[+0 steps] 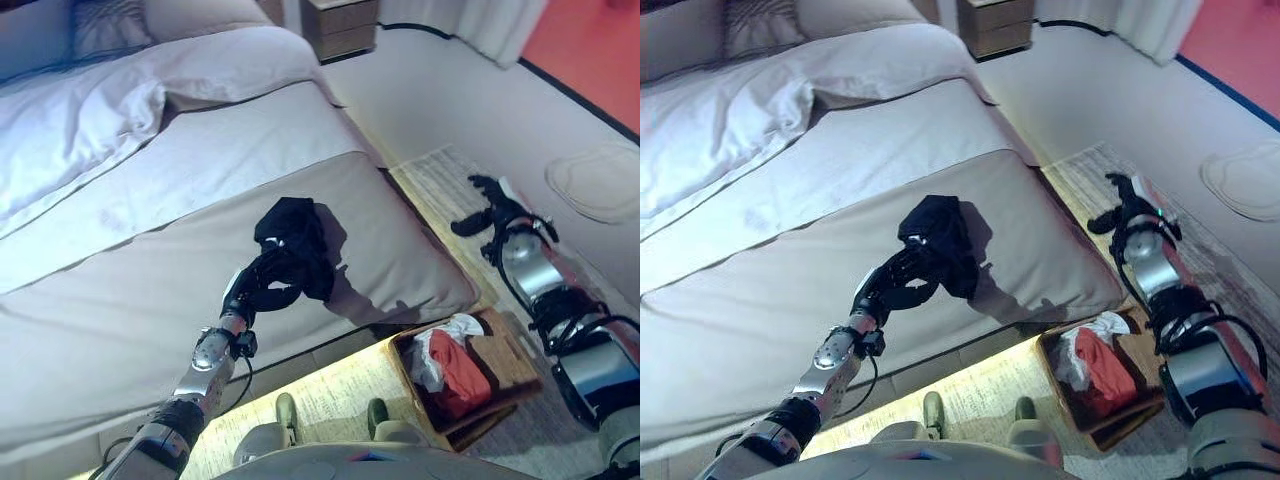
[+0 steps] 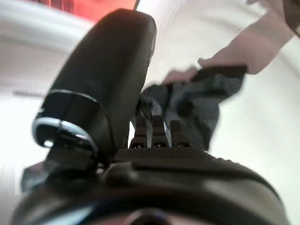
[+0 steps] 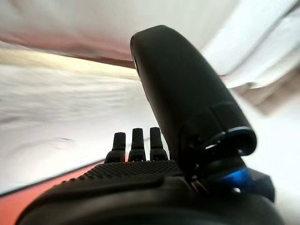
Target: Pick up the clothes from the bed and place them into the basket
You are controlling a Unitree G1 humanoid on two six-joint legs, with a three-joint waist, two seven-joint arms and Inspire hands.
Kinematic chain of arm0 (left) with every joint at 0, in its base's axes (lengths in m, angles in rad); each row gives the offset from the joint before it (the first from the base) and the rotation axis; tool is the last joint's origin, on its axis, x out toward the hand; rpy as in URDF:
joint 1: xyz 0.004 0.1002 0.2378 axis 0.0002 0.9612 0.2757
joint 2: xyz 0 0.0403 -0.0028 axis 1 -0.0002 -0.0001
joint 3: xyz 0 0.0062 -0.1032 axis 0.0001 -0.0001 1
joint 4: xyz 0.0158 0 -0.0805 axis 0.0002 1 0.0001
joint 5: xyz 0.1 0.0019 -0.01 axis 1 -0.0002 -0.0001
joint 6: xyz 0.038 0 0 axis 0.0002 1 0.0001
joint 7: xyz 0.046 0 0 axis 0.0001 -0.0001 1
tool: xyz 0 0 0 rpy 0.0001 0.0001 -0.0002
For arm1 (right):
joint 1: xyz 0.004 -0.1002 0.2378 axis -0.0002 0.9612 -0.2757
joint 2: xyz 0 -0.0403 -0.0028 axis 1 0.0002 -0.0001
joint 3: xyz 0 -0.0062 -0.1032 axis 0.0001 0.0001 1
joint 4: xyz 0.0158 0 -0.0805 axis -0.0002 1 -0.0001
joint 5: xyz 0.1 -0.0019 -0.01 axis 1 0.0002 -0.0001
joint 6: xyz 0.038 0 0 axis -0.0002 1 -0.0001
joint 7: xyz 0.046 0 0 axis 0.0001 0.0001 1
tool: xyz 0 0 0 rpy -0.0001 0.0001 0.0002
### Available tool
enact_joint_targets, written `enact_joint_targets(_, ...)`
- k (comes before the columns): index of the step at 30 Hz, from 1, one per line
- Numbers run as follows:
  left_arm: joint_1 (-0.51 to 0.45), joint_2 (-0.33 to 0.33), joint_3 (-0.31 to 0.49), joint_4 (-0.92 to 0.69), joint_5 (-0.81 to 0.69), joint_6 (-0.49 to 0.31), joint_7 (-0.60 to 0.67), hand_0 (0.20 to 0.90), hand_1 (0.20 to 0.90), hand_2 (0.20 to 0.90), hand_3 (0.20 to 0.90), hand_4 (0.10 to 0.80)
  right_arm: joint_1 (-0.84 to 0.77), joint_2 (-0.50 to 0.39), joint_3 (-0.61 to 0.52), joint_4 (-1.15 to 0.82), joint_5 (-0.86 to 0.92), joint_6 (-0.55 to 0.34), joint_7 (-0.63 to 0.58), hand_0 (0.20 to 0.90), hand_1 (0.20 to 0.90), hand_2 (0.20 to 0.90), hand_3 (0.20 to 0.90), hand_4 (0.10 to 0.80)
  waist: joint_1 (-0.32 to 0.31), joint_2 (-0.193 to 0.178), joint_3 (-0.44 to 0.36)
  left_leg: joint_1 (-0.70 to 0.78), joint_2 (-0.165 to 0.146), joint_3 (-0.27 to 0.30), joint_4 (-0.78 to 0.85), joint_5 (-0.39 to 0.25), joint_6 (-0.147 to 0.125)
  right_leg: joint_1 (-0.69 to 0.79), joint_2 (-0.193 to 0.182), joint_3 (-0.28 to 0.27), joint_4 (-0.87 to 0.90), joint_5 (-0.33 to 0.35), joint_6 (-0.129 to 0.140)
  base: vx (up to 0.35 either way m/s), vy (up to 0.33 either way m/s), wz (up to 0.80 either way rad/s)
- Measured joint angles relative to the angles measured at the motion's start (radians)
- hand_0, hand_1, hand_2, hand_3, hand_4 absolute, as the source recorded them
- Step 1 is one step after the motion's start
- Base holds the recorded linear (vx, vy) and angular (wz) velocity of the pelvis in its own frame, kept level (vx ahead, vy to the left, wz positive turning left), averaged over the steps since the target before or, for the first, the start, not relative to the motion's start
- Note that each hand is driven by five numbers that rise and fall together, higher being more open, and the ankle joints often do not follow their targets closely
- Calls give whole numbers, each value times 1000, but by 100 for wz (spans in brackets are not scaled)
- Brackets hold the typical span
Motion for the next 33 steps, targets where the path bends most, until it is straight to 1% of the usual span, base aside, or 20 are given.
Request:
enact_joint_targets(1, 4, 3, 0, 0, 2, 0, 0, 900, 900, 900, 900, 800, -13, -4, 10, 0, 0, -1, 0, 900, 900, 900, 900, 800, 4, 0, 0, -7, -1, -8, 0, 4, 1, -3, 0, -8, 0, 0, -1, -25, 44, 46)
enact_joint_targets(2, 10, 9, -1, 0, 6, -1, -1, 900, 900, 900, 900, 800, -35, -6, 19, -2, 0, -5, 1, 900, 900, 900, 900, 800, 28, 2, 2, -25, -2, -20, 0, 11, 2, -12, 0, -23, 0, 0, -1, -43, 53, 36)
enact_joint_targets(4, 11, 19, -1, -1, 13, -5, -1, 900, 900, 900, 900, 800, -87, -9, 42, 0, 0, -5, 1, 900, 900, 900, 900, 800, 55, 13, 13, -70, -7, -50, 12, 21, 0, -36, -1, -49, 2, -1, -1, -150, 100, 44)
enact_joint_targets(5, 11, 24, -2, -4, 16, -14, -1, 900, 900, 900, 900, 800, -125, -11, 68, 4, 0, -4, 1, 900, 900, 900, 900, 800, 59, 23, 25, -96, -14, -67, 21, 28, -4, -55, -4, -64, 11, -1, -1, -187, 115, 50)
enact_joint_targets(8, -10, 32, -4, -48, 11, -45, -6, 900, 900, 900, 900, 800, -245, -30, 118, 29, 0, -4, -2, 900, 900, 900, 900, 800, 94, 76, 102, -185, -21, -112, 63, 45, -3, -121, -11, -107, 58, -6, -7, -120, 107, 42)
enact_joint_targets(10, -25, 34, -5, -90, -22, -68, -6, 900, 900, 900, 900, 800, -313, -42, 171, 69, 1, -3, -5, 900, 900, 900, 900, 800, 117, 101, 168, -229, -24, -139, 95, 48, -7, -173, -20, -128, 137, -38, -18, -86, 76, 41)
enact_joint_targets(11, -30, 37, -5, -115, -53, -70, -8, 900, 900, 900, 900, 800, -326, -42, 176, 79, 1, -1, -5, 900, 900, 900, 900, 800, 133, 104, 195, -255, -31, -154, 115, 48, -8, -211, -30, -139, 198, -67, -23, -64, 42, 52)
enact_joint_targets(12, -35, 39, -5, -149, -95, -74, -11, 900, 900, 900, 900, 800, -333, -41, 177, 93, 1, 8, -6, 900, 900, 900, 900, 800, 160, 105, 230, -284, -38, -172, 140, 48, -8, -259, -52, -157, 293, -117, -33, -45, 23, 48)
enact_joint_targets(13, -38, 40, -5, -160, -106, -77, -13, 900, 900, 900, 900, 800, -338, -41, 177, 103, 1, 13, -7, 900, 900, 900, 900, 800, 166, 103, 244, -295, -45, -177, 151, 48, -8, -279, -64, -161, 332, -135, -36, -45, 17, 54)
enact_joint_targets(14, -52, 44, -5, -187, -118, -84, -14, 900, 900, 900, 900, 800, -359, -41, 180, 131, 2, 25, -7, 900, 900, 900, 900, 800, 188, 102, 292, -306, -62, -188, 166, 48, -8, -316, -93, -164, 416, -173, -41, -65, 16, 39)
enact_joint_targets(15, -55, 53, -7, -204, -125, -84, -14, 900, 900, 900, 900, 800, -368, -40, 184, 138, 3, 34, -8, 900, 900, 900, 900, 800, 206, 101, 311, -322, -72, -193, 175, 48, -8, -344, -108, -165, 463, -194, -43, -1, -25, 41)
enact_joint_targets(17, -53, 79, -9, -240, -154, -84, -13, 900, 900, 900, 900, 800, -380, -31, 193, 146, 3, 49, -23, 900, 900, 900, 900, 800, 235, 98, 326, -381, -93, -206, 208, 43, -10, -413, -138, -168, 548, -233, -45, 31, -14, 34)
enact_joint_targets(19, -51, 95, -9, -266, -167, -84, -10, 900, 900, 900, 900, 800, -397, -17, 198, 171, 4, 65, -31, 900, 900, 900, 900, 800, 262, 99, 336, -426, -108, -216, 237, 44, -10, -464, -159, -175, 604, -251, -48, -17, 38, 30)
enact_joint_targets(21, -45, 107, -14, -299, -182, -87, -4, 900, 900, 900, 900, 800, -426, -4, 212, 197, 4, 81, -45, 900, 900, 900, 900, 800, 269, 99, 338, -471, -120, -233, 265, 43, -9, -504, -174, -185, 649, -270, -52, -17, 31, 30)
enact_joint_targets(22, -40, 112, -15, -321, -186, -87, 0, 900, 900, 900, 900, 800, -443, -3, 213, 200, 5, 91, -54, 900, 900, 900, 900, 800, 272, 98, 339, -500, -125, -236, 287, 37, -1, -530, -182, -187, 671, -279, -56, -5, 19, 23)
enact_joint_targets(23, -33, 115, -16, -349, -193, -87, 5, 900, 900, 900, 900, 800, -468, -3, 214, 204, 5, 101, -60, 900, 900, 900, 900, 800, 276, 98, 339, -534, -128, -236, 318, 31, 4, -560, -186, -186, 696, -282, -59, -7, 22, 12)
enact_joint_targets(26, -29, 115, -28, -394, -196, -85, 16, 900, 900, 900, 900, 800, -513, -2, 215, 209, 4, 126, -66, 900, 900, 900, 900, 800, 276, 98, 340, -620, -139, -237, 416, 2, 3, -627, -196, -182, 765, -301, -72, -14, 35, 5)
enact_joint_targets(29, -27, 116, -31, -429, -198, -85, 40, 900, 900, 900, 900, 800, -554, 1, 242, 235, 3, 134, -63, 900, 900, 900, 900, 800, 276, 98, 340, -695, -140, -237, 505, -25, 3, -690, -198, -172, 832, -322, -85, -6, 15, 1)
enact_joint_targets(31, -22, 117, -31, -452, -197, -85, 57, 900, 900, 900, 900, 800, -578, 4, 253, 248, 2, 139, -56, 900, 900, 900, 900, 800, 276, 99, 340, -746, -139, -239, 560, -42, -1, -740, -200, -163, 882, -337, -106, -15, -15, -1)
enact_joint_targets(33, -19, 120, -31, -463, -199, -84, 74, 900, 900, 900, 900, 800, -597, 9, 253, 267, 2, 139, -49, 900, 900, 900, 900, 800, 276, 100, 339, -792, -139, -245, 595, -51, -9, -783, -199, -158, 926, -349, -104, -36, -45, 2)
